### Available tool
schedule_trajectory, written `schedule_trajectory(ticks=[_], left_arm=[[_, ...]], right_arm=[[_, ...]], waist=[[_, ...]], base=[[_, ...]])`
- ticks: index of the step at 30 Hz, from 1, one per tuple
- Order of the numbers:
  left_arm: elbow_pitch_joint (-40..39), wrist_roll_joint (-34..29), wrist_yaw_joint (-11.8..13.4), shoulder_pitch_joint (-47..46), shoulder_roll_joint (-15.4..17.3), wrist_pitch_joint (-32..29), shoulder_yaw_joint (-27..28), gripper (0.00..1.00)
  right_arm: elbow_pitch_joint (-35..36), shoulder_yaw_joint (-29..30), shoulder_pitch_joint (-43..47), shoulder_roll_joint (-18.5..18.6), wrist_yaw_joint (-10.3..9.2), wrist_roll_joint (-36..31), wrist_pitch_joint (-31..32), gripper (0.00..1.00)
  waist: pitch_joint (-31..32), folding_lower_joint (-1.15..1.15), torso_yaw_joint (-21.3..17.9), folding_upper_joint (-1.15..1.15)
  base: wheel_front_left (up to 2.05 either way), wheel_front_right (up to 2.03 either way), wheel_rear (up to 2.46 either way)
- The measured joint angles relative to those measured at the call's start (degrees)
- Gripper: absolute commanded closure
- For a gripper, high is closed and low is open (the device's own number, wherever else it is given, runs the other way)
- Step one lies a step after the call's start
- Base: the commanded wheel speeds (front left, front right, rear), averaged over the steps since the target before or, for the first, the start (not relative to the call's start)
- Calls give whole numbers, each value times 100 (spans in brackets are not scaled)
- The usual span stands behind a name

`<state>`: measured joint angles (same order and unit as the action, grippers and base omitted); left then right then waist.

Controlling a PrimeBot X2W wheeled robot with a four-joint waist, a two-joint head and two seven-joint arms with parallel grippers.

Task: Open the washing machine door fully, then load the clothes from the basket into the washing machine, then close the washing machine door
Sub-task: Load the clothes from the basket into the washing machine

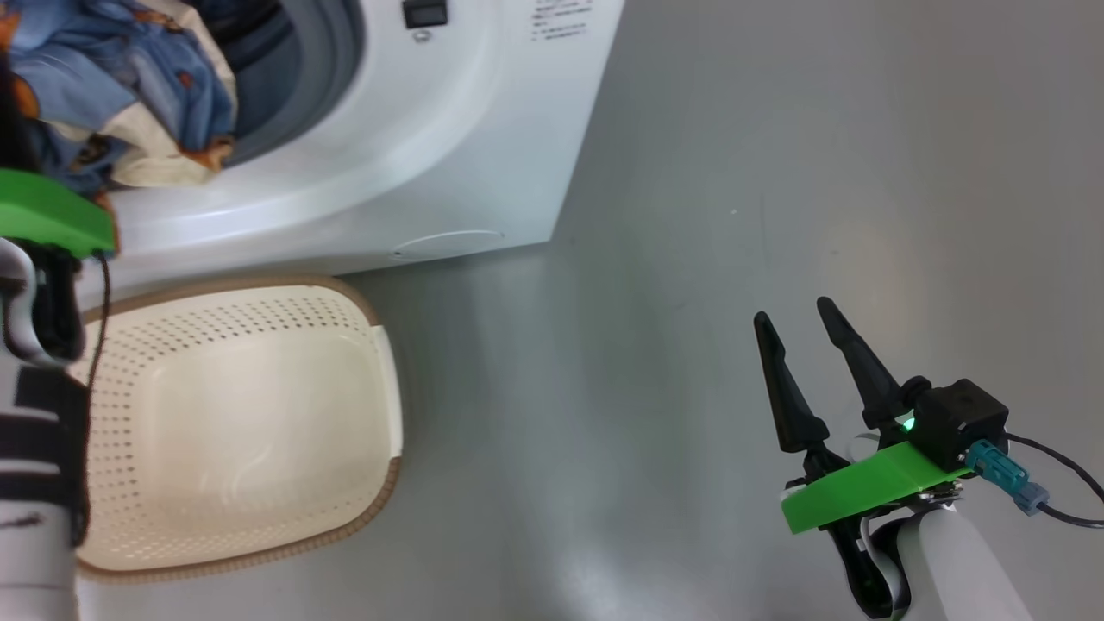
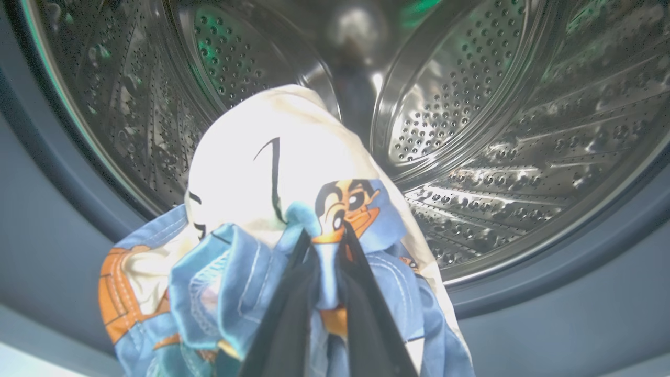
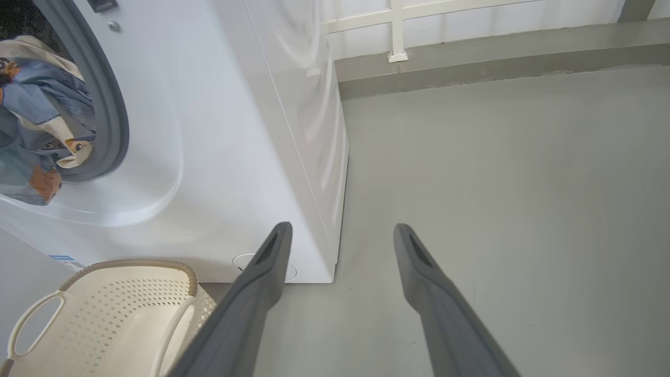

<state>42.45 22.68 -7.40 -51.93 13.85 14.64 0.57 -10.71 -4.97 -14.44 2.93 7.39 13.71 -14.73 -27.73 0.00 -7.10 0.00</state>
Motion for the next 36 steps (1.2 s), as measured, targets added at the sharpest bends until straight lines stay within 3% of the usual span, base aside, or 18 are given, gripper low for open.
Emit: schedule_trajectory(ticks=[7, 14, 15, 16, 17, 36], left_arm=[[682, -24, 0, -641, 167, 0, -177, 100], [0, -259, 0, -1241, 308, 1, -126, 100], [-58, -299, 0, -1284, 310, 4, -52, 93], [-57, -333, 0, -1295, 311, 8, -8, 39], [-27, -343, 0, -1286, 310, 7, 1, 0], [-116, -391, 0, -310, -2, 7, 186, 0]], right_arm=[[-4, -127, -68, 2, 0, 9, 0, 0], [7, -164, -123, 1, 0, 58, 0, 0], [8, -168, -124, 2, 0, 58, 0, 0], [7, -171, -124, 2, 0, 60, 0, 0], [7, -176, -124, 1, 0, 68, 0, 0], [18, -70, -133, 2, 0, 73, 0, 0]], waist=[[-161, 0, -203, 0], [-276, 0, -340, 0], [-287, 0, -354, 0], [-294, 0, -367, 0], [-296, 0, -378, 0], [-195, 0, -217, 0]], base=[[0, 0, 0], [0, 0, 0], [0, 0, 0], [0, 0, 0], [0, 0, 0], [0, 0, 0]])
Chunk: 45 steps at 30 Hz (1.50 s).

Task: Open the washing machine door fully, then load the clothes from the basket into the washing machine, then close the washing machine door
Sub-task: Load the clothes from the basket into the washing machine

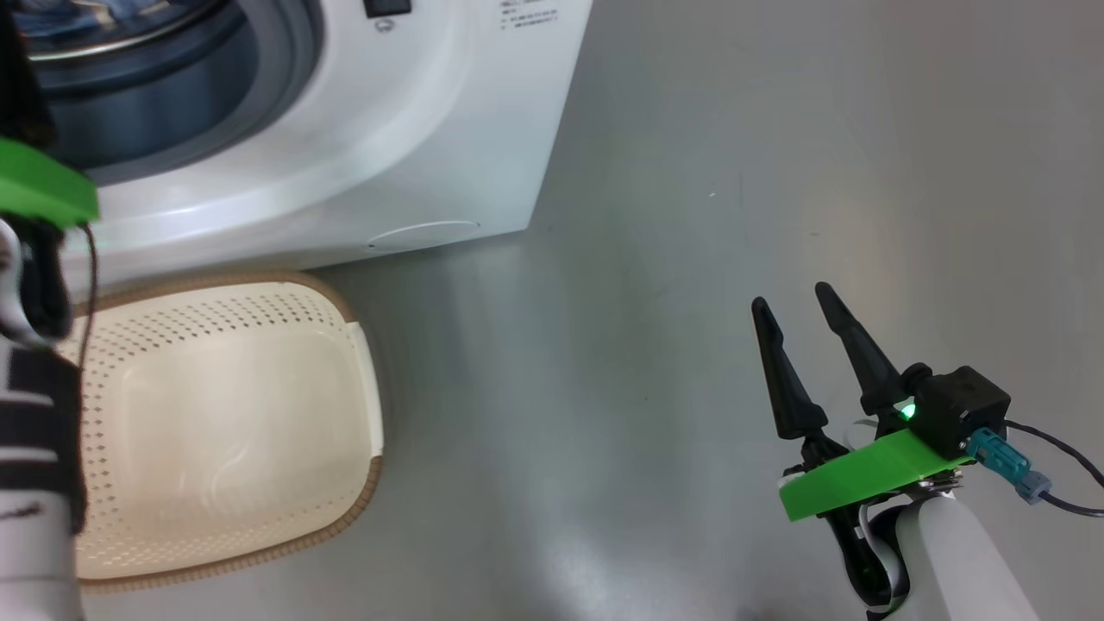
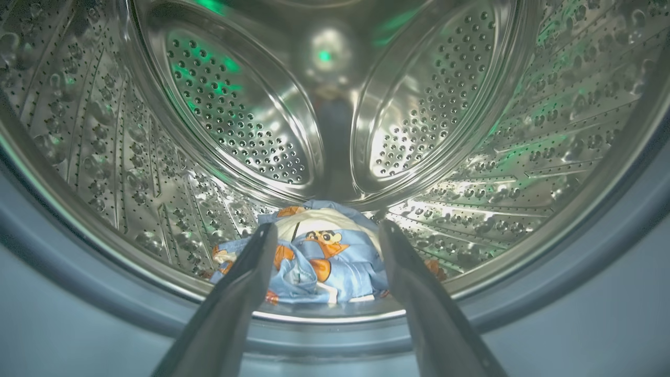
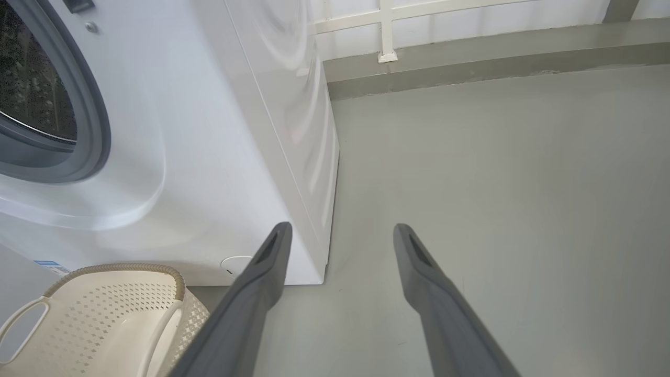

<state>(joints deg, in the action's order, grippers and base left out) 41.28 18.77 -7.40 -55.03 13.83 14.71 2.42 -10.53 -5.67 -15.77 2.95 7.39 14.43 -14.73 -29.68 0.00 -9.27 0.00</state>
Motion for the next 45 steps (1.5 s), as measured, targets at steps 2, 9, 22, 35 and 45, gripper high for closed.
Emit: schedule_trajectory(ticks=[2, 9, 22, 35, 45], left_arm=[[-102, 1, 0, 194, -58, 0, 1, 0], [-521, -42, 0, 1001, -183, 0, 8, 0], [-1497, -145, 0, 2837, -556, -1, 248, 0], [-2080, -292, 0, 4149, -754, -1, 394, 0], [-2459, -348, 0, 5064, -754, -2, 381, 0]], right_arm=[[-3, 32, 0, 0, 0, -25, 0, 0], [-27, 141, 13, -1, 0, -74, 0, 0], [-110, 444, 297, 4, 0, -327, 0, 0], [-185, 482, 781, 103, 0, -326, 0, 0], [-192, 586, 1299, 205, 0, -309, 0, 0]], waist=[[42, 0, 39, 0], [227, 0, 186, 0], [759, 0, 475, 0], [1420, 0, 573, 0], [1940, 0, 572, 0]], base=[[0, 0, 0], [0, 0, 0], [0, 0, 0], [0, 0, 0], [0, 0, 0]])
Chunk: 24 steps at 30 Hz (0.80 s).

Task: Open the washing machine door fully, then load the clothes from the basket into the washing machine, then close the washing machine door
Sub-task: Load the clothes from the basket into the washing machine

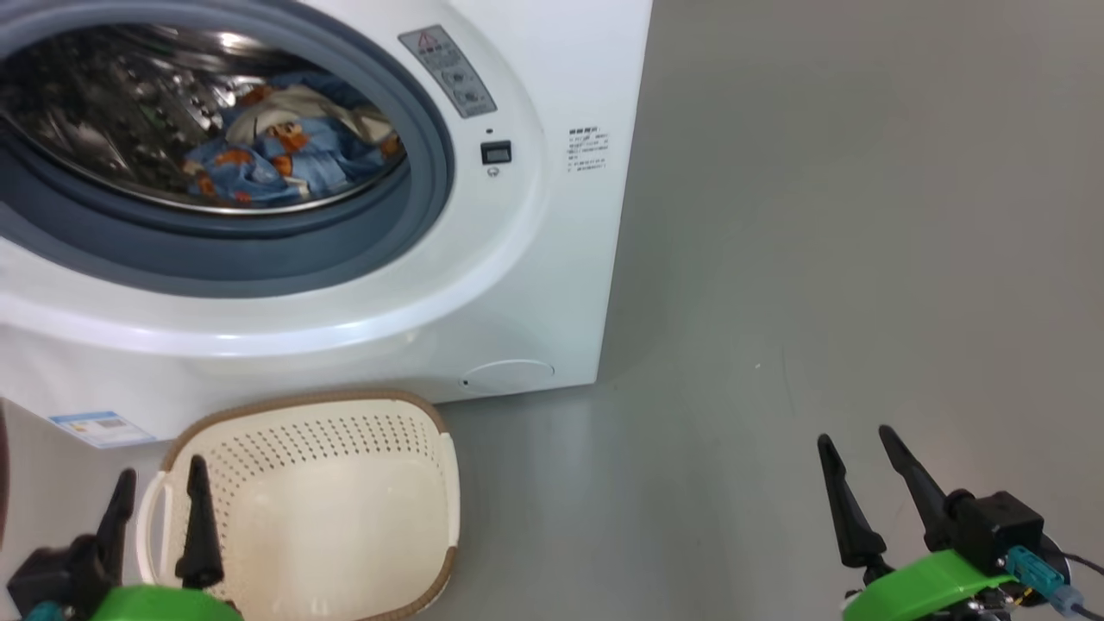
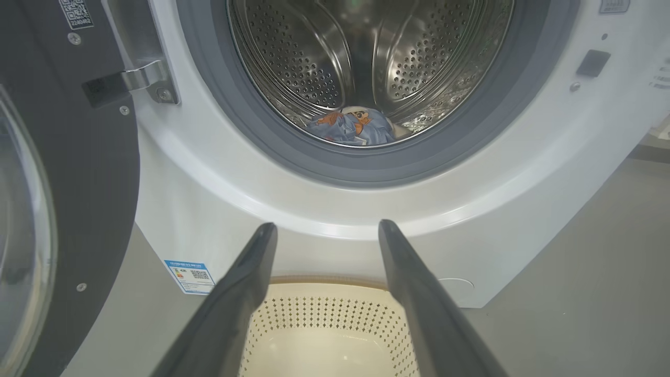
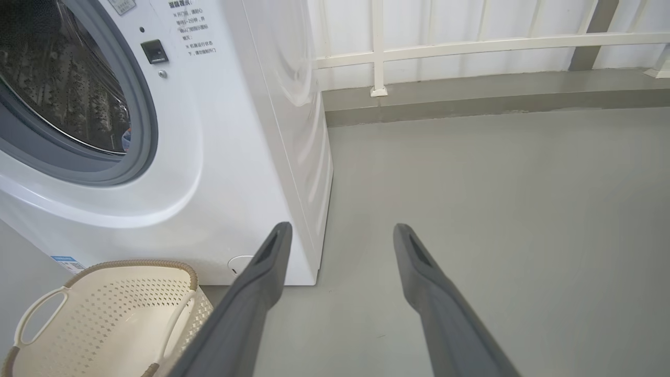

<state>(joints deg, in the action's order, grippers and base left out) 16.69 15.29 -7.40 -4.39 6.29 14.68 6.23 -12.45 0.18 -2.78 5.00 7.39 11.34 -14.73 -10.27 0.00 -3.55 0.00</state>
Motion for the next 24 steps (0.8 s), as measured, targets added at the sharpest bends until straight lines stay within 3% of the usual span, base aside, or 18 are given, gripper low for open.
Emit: schedule_trajectory(ticks=[15, 24], left_arm=[[-689, 16, 0, 1081, -79, -4, 346, 0], [-835, -4, 0, 1180, -142, -4, 378, 0]], right_arm=[[69, 205, 501, 51, 0, 40, 1, 0], [91, 241, 579, 38, 0, 40, 1, 0]], waist=[[476, 0, 19, 0], [495, 0, 47, 0]], base=[[0, 0, 0], [0, 0, 0]])
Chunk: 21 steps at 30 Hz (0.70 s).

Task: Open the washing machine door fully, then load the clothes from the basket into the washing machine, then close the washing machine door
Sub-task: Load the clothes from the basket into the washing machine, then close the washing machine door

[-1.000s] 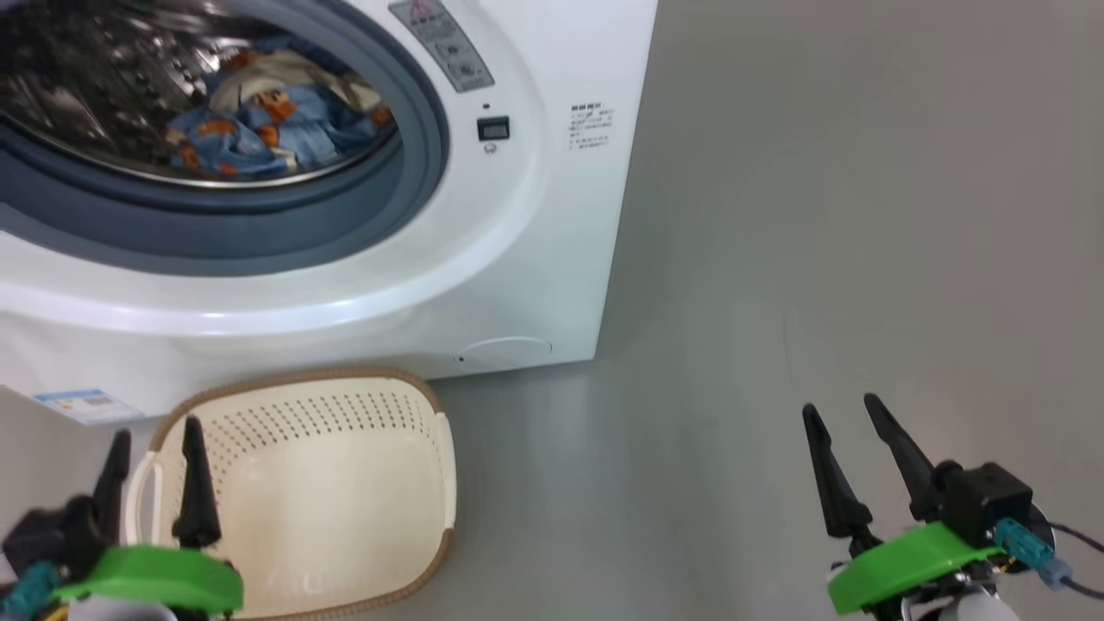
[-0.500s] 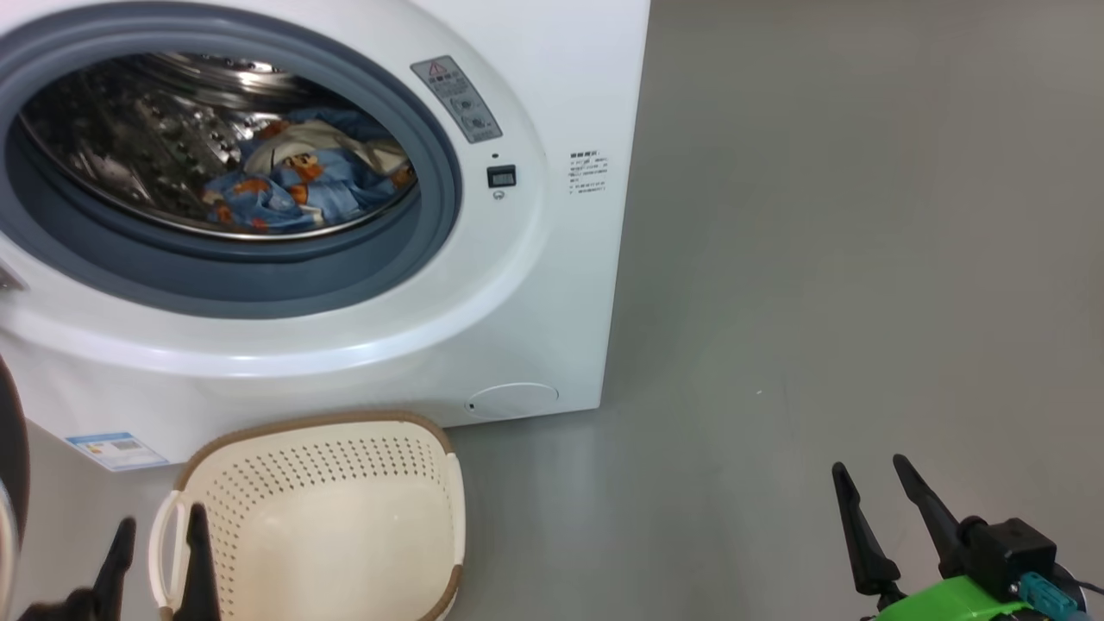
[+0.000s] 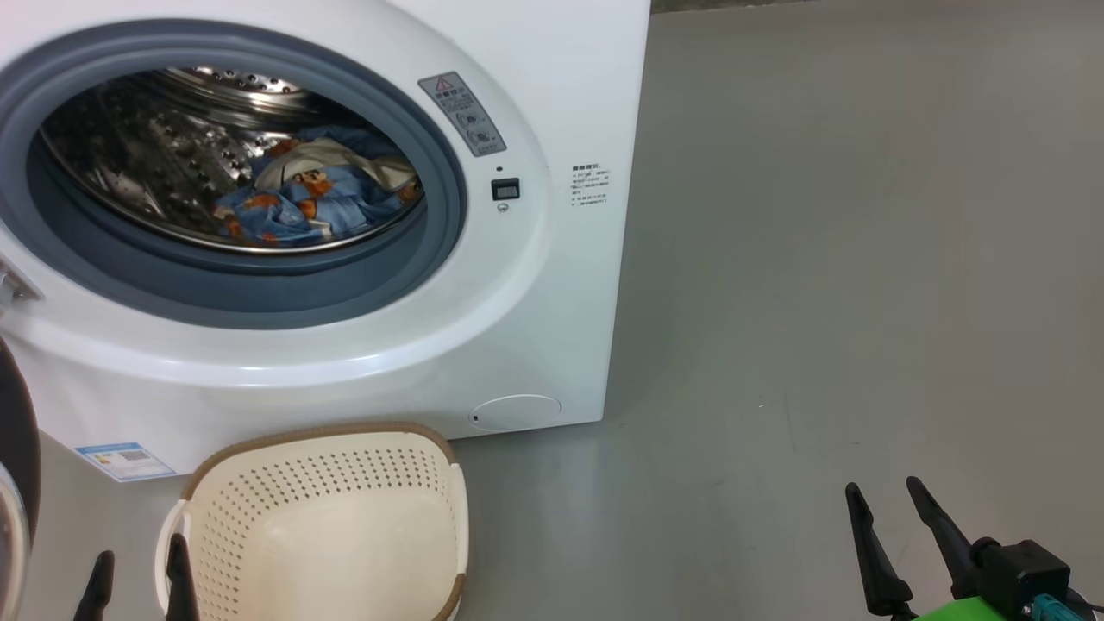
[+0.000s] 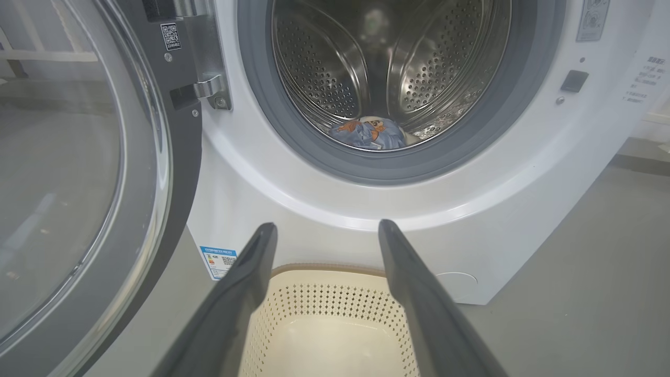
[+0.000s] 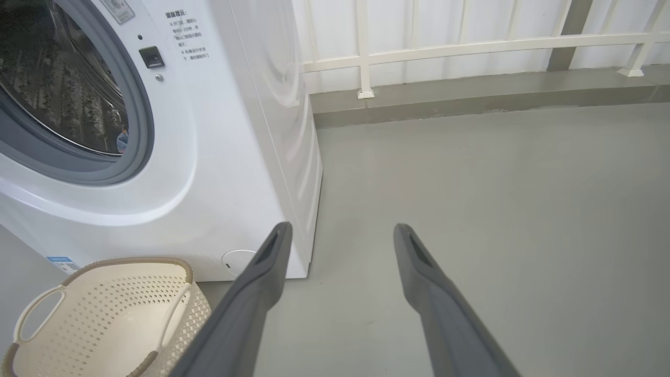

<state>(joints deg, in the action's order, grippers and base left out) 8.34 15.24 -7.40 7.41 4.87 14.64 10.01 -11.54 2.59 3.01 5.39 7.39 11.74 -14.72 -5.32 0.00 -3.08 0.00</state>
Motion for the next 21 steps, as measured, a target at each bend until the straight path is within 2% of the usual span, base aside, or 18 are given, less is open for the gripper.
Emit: schedule_trajectory(ticks=[12, 21], left_arm=[[-23, -41, 0, -9, -35, 0, 4, 0], [-32, -42, 0, -11, -40, 0, -1, 0]], right_arm=[[8, -1, 0, 1, 0, 0, 0, 0], [21, -2, 0, 1, 0, 0, 0, 0]], waist=[[5, 0, 2, 0], [5, 0, 18, 0]], base=[[-5, 5, 0], [-101, 101, 0]])
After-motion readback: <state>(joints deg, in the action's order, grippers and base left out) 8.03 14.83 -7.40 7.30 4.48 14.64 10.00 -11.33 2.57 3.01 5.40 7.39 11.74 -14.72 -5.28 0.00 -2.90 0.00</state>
